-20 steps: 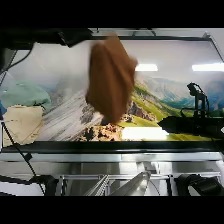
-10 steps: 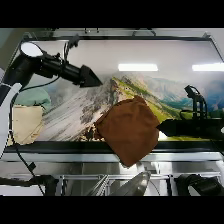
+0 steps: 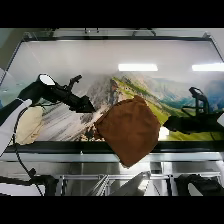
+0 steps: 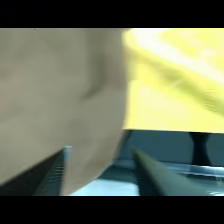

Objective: Fold the shirts.

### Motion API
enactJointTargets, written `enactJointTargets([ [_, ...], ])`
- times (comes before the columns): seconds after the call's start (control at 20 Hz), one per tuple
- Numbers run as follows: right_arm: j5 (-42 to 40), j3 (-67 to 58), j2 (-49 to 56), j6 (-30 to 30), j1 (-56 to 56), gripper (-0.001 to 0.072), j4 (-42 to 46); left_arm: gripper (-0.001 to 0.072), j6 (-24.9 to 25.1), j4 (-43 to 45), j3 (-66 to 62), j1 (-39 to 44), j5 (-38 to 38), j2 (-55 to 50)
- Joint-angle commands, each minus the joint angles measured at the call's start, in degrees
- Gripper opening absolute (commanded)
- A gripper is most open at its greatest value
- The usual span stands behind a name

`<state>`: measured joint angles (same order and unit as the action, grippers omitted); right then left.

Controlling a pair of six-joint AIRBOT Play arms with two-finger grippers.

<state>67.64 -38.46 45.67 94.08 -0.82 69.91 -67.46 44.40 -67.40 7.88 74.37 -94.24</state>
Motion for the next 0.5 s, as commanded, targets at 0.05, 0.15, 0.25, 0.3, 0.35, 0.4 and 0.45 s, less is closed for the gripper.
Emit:
enactJointTargets([
  [0.05,2.5,0.5,5.8,-10.6,-13.4,0.0526,-11.1,0.029,1.6,0.7,1.9,3.8,-0.6,-4.0],
  [0.15,1.8,1.1,11.0,-16.2,-13.0,0.0526,-14.9,0.029,1.6,0.7,1.9,4.9,-0.4,-6.0],
  [0.25,1.1,1.2,17.4,-20.3,-11.1,0.0525,-16.7,0.0288,1.6,0.6,1.9,5.1,-0.4,-7.3],
  [0.3,1.2,1.2,20.9,-23.2,-10.2,0.0524,-18.9,0.0287,1.6,0.5,1.8,5.1,0.0,-7.5],
  [0.35,1.2,1.2,24.3,-27.0,-9.4,0.052,-22.4,0.0285,1.6,0.5,1.8,5.1,0.8,-7.5],
  [0.4,1.1,1.2,27.2,-30.2,-8.8,0.0462,-25.7,0.0274,1.6,0.6,1.2,5.0,2.2,-7.5],
  [0.45,0.9,1.1,30.0,-33.1,-8.5,0.0376,-28.9,0.0043,1.6,0.6,0.1,5.0,3.6,-7.5],
])
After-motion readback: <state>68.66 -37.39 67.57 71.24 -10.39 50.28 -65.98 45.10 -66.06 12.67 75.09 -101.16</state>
